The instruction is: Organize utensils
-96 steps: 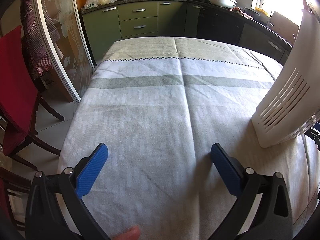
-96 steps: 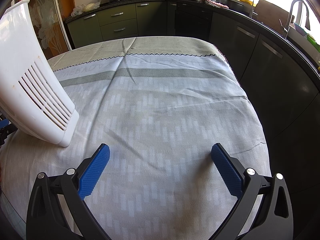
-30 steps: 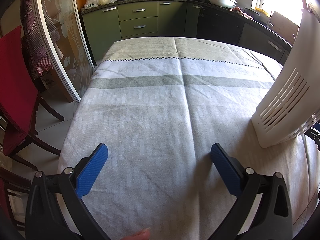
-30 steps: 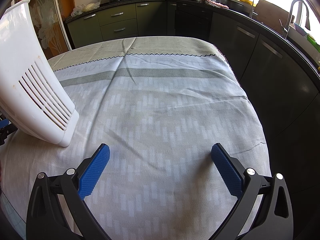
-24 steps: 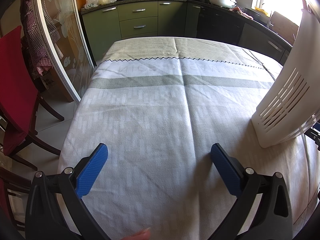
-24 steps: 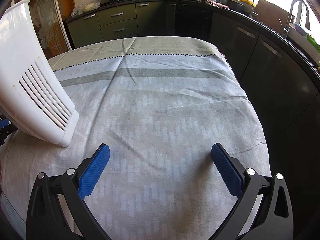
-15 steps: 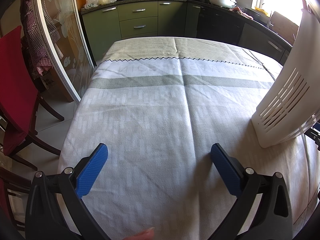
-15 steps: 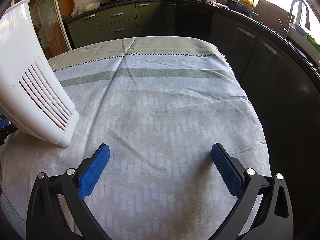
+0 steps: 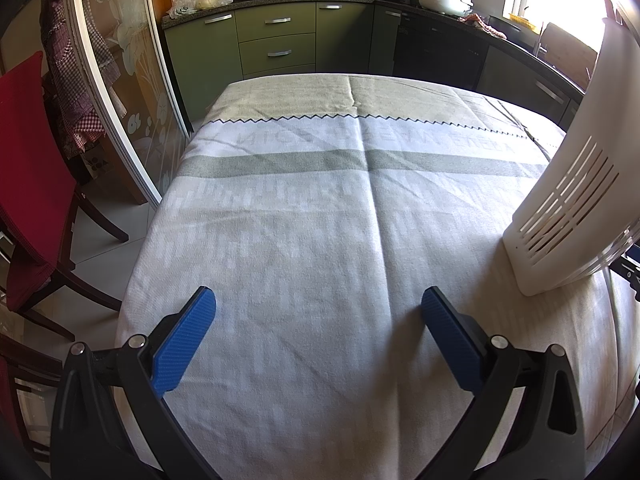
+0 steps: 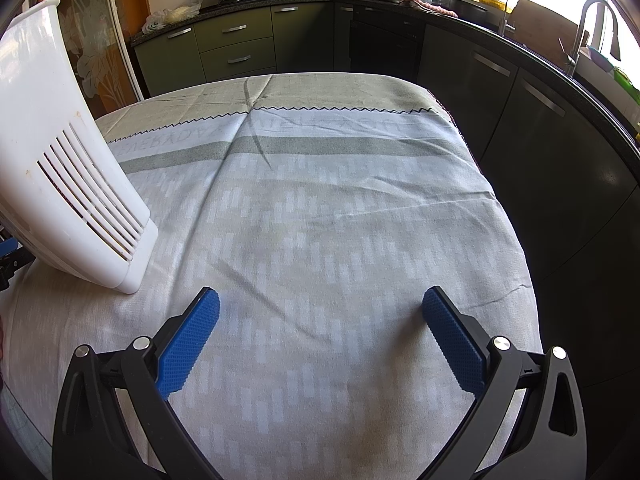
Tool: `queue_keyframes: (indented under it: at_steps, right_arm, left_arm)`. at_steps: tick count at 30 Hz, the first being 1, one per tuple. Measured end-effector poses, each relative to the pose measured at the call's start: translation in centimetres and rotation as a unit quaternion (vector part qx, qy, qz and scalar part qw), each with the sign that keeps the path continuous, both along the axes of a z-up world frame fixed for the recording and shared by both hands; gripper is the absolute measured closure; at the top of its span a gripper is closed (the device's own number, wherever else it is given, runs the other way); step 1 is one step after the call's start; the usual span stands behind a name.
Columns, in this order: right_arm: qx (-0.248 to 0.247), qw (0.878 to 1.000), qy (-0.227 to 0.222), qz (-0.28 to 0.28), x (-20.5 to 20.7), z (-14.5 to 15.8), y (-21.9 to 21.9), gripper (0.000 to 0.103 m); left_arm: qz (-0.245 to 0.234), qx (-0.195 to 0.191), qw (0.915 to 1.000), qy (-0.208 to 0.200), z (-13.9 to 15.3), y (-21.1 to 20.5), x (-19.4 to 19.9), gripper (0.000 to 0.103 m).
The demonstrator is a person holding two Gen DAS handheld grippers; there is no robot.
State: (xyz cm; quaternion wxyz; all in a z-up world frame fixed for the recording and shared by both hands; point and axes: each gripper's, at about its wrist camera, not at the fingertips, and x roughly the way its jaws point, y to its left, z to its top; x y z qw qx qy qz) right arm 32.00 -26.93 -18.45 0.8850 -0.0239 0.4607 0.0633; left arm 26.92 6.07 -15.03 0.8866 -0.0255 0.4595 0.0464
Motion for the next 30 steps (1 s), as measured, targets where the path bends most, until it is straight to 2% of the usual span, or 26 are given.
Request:
queue_keyframes:
  at_steps: [30]
  right_arm:
    - [-0.001,1.0,0.0,-0.001,-0.05,0.0,0.02,0.003]
  left_arm:
    - [0.0,-0.001,1.0,-0.001,-0.01,-0.07,0.02,0.006]
